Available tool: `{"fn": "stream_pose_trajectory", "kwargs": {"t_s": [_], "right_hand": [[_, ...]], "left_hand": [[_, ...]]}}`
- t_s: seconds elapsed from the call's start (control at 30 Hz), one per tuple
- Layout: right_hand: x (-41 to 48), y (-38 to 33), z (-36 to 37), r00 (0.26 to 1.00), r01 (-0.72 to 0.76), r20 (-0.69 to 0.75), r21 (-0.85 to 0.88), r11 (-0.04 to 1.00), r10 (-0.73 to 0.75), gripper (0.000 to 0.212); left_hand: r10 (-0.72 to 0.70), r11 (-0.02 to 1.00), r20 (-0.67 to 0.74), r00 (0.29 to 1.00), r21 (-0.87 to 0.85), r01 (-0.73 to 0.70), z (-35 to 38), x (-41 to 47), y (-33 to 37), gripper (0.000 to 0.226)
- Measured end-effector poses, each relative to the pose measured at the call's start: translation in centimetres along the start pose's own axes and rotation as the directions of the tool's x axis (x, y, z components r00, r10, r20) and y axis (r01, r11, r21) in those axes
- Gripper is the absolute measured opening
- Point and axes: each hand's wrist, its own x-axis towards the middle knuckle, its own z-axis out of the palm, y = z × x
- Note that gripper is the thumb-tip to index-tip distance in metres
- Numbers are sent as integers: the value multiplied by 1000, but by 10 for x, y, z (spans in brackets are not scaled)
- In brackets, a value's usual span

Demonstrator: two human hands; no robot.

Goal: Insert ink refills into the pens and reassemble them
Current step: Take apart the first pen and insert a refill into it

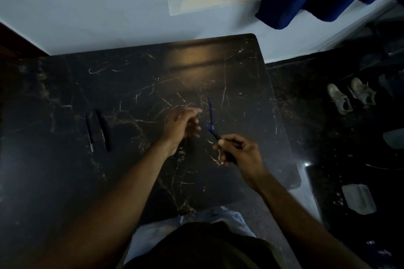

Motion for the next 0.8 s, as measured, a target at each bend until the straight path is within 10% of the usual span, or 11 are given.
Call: {"fn": "stream_pose_trajectory", "kwargs": {"t_s": [0.1, 0.4, 0.8], "right_hand": [[7, -29, 1, 999, 53, 2, -30, 998, -53, 12], [35, -92, 23, 988, 141, 28, 257, 956, -153, 4], [45, -89, 61, 985, 157, -17, 518, 841, -174, 9]], "left_hand": [[62, 994, 252, 966, -98, -38, 6, -28, 11, 20], [333, 929, -25, 943, -161, -333, 2, -55, 52, 14], [648, 733, -80, 757, 332, -593, -1, -72, 72, 19]]}}
